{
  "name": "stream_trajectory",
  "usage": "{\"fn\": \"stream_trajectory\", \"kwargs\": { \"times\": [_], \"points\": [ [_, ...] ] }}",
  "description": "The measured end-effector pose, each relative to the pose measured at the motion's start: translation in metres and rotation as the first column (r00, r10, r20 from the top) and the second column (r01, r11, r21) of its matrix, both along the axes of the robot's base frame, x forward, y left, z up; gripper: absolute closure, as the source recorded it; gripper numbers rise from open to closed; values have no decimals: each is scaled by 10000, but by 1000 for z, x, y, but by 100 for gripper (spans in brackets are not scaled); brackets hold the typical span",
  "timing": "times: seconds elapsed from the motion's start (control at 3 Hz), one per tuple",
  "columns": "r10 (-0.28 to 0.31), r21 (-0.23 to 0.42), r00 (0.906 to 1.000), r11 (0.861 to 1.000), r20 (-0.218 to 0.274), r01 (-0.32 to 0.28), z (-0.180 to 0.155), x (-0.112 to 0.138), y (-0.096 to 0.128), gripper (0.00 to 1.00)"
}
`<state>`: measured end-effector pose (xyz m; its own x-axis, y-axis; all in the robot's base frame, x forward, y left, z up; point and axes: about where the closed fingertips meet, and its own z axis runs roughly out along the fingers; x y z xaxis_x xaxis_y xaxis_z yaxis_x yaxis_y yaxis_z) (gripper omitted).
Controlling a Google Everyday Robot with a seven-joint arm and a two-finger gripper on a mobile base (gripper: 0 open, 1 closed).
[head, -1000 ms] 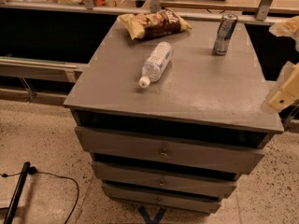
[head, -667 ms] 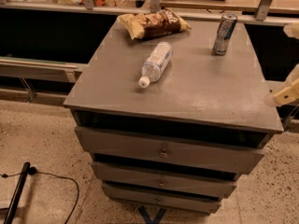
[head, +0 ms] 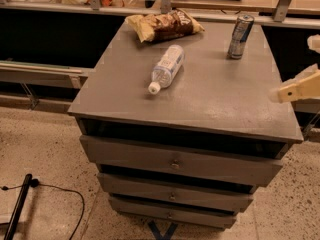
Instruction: Knock redbull can over
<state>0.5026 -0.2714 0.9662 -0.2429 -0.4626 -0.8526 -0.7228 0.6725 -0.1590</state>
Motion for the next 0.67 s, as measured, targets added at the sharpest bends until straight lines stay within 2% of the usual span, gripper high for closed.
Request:
{"fn": "stream_trajectory", "kwargs": {
  "times": [0.33,0.67],
  "points": [
    [-940,739,9956,9928,-18,939,-26,17,-11,0],
    [-1424,1407,9891,9807,383,1357,-38,46,-18,0]
  ]
}}
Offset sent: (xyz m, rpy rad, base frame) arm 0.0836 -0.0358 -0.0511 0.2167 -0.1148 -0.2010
